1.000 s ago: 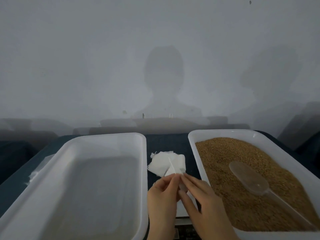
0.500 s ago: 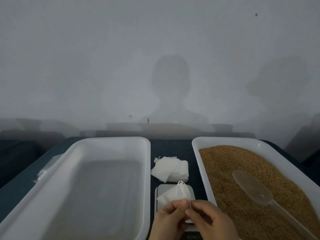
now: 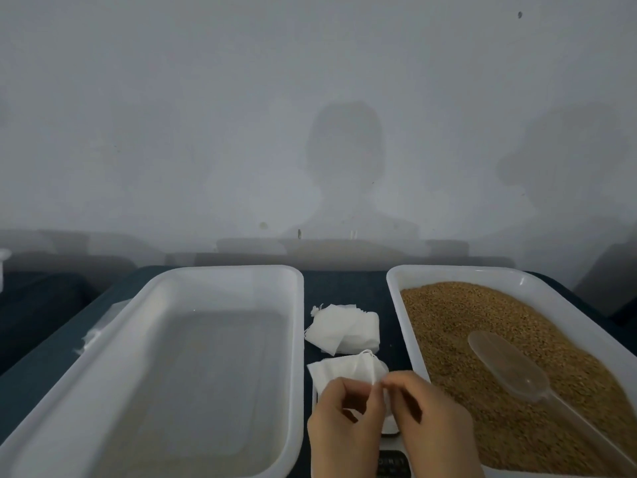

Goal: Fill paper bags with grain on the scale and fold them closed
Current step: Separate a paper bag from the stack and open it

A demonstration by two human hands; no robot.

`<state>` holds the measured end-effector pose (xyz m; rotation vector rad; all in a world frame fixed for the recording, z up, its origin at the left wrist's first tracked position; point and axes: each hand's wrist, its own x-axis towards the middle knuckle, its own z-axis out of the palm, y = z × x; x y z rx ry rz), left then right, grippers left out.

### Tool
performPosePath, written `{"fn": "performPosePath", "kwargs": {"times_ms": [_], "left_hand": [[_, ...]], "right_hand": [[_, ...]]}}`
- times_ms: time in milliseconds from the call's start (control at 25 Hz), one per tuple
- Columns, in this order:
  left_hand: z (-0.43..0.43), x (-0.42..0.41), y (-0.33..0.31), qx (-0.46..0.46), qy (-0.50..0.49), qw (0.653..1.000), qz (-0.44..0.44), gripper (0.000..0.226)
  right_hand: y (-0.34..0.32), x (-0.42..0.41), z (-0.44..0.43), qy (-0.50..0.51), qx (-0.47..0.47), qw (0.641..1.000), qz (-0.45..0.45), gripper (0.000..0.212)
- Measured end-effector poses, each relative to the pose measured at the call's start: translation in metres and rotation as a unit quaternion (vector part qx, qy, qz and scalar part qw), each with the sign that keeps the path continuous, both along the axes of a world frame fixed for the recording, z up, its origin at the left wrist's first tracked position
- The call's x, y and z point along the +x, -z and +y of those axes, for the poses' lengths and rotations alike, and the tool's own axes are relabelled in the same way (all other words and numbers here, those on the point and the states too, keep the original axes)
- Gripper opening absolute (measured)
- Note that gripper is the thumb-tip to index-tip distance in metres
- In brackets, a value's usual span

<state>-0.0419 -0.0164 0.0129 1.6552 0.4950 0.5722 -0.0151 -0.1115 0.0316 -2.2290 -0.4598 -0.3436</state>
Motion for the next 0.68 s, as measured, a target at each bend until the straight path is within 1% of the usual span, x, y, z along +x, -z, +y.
{"fn": "performPosePath", "kwargs": {"times_ms": [80,200,240,360,400,440,520,600,640,680], "left_hand": [[0.001,0.001,0.003,0.074,-0.008,0.996,-0.050,0.017],[0.002,0.003,0.008,0.188,-0.015,0.977,-0.104,0.026],[0.003,0.003,0.008,0.208,-0.030,0.970,-0.125,0.027],[0.002,-0.002,0.007,0.235,-0.032,0.960,-0.151,0.014],[0.002,-0.003,0.009,0.218,-0.017,0.965,-0.143,0.014],[0.003,-0.003,0.010,0.178,-0.001,0.975,-0.130,0.018],[0.008,0.001,0.009,0.057,0.014,0.992,-0.108,0.026],[0.016,0.011,0.011,-0.064,0.030,0.994,-0.081,0.032],[0.021,0.016,0.012,-0.093,0.038,0.992,-0.076,0.032],[0.024,0.021,0.011,-0.101,0.043,0.991,-0.075,0.031]], "right_hand": [[-0.003,0.005,0.000,-0.030,-0.023,0.999,-0.021,0.026],[-0.010,0.009,-0.001,-0.057,-0.008,0.996,0.063,0.015],[-0.011,0.011,-0.003,-0.045,0.003,0.995,0.089,0.016],[-0.014,0.017,-0.010,-0.004,0.041,0.992,0.118,0.025],[-0.017,0.017,-0.011,-0.008,0.051,0.991,0.123,0.024],[-0.020,0.017,-0.012,-0.015,0.059,0.989,0.134,0.021],[-0.025,0.021,-0.015,-0.033,0.067,0.984,0.161,0.017],[-0.028,0.028,-0.020,-0.056,0.053,0.980,0.181,0.014],[-0.029,0.032,-0.021,-0.074,0.038,0.978,0.192,0.015],[-0.031,0.036,-0.023,-0.093,0.022,0.974,0.208,0.016]]}}
